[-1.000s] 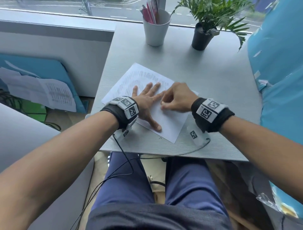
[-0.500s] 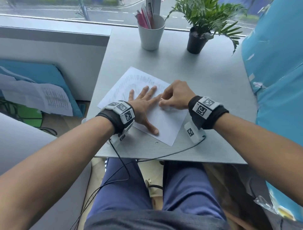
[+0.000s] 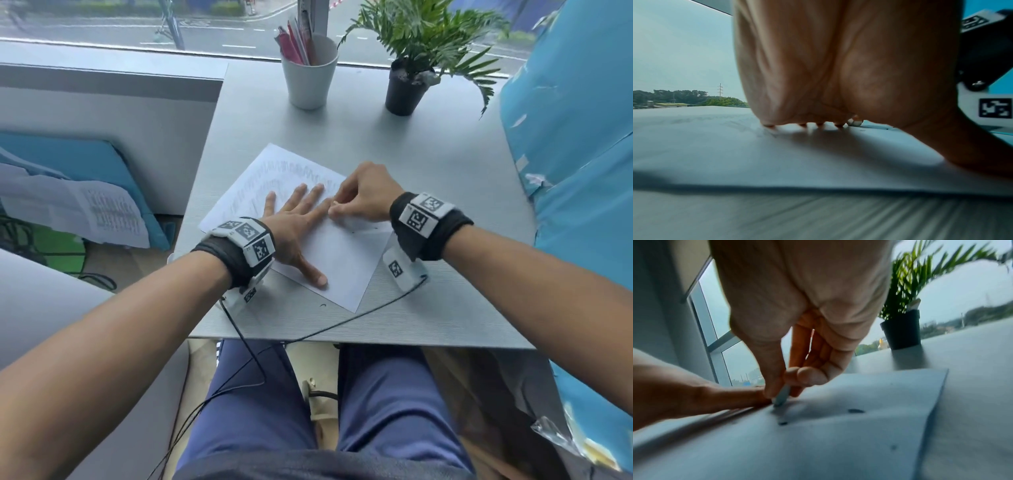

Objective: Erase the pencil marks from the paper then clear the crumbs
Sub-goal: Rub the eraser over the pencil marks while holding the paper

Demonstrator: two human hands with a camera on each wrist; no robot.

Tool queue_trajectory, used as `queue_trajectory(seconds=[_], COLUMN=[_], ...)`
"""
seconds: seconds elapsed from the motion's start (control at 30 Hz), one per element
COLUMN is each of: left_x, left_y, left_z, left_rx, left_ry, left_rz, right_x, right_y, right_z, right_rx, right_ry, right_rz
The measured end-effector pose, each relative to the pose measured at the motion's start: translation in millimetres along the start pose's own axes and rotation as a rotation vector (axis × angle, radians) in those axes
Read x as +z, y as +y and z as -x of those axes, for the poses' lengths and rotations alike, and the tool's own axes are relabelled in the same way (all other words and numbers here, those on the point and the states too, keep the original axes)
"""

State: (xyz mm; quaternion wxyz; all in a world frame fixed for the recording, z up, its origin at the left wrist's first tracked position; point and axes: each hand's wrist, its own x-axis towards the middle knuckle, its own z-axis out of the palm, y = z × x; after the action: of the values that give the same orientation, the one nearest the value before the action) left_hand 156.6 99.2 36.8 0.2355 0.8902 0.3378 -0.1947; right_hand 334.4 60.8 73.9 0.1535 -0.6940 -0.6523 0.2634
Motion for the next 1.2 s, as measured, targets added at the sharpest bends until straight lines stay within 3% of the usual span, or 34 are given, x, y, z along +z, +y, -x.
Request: queue_trajectory(seconds=[0.13, 0.17, 0.27, 0.3, 0.43, 0.57, 0.73, 0.9, 1.07, 1.2], left_x=[2, 1, -2, -3, -2, -3, 0, -4, -18, -26], left_y=[1, 1, 2, 4, 4, 3, 0, -2, -3, 4], left_z=[0, 1, 1, 2, 2, 0, -4, -11, -18, -15], left_rx=[-0.014, -0.011, -0.005, -0.012, -0.014, -0.015, -0.017, -0.049, -0.181, -0.243], left_ry=[0.001, -0.004, 0.01, 0.001, -0.011, 0.0, -0.013, 0.022, 0.128, 0.246], left_rz=[-0.014, -0.003, 0.001, -0.001, -0.006, -0.006, -0.026, -0.031, -0.064, -0.206], right_x=[20, 17, 0, 3, 19, -1, 16, 9, 9, 6], right_y=[-16, -12, 1, -1, -12, -5, -12, 6, 21, 13], right_z=[22, 17, -10, -9, 18, -12, 31, 43, 42, 34], right_rx=[-0.13, -0.105, 0.037, 0.054, -0.022, 0.096, -0.009, 0.053, 0.148, 0.137], right_ry=[-0.232, -0.218, 0.015, 0.019, -0.218, 0.021, -0.113, -0.033, 0.131, 0.06], right_rz=[0.06, 0.042, -0.038, -0.042, 0.024, -0.026, 0.068, 0.084, 0.11, 0.09])
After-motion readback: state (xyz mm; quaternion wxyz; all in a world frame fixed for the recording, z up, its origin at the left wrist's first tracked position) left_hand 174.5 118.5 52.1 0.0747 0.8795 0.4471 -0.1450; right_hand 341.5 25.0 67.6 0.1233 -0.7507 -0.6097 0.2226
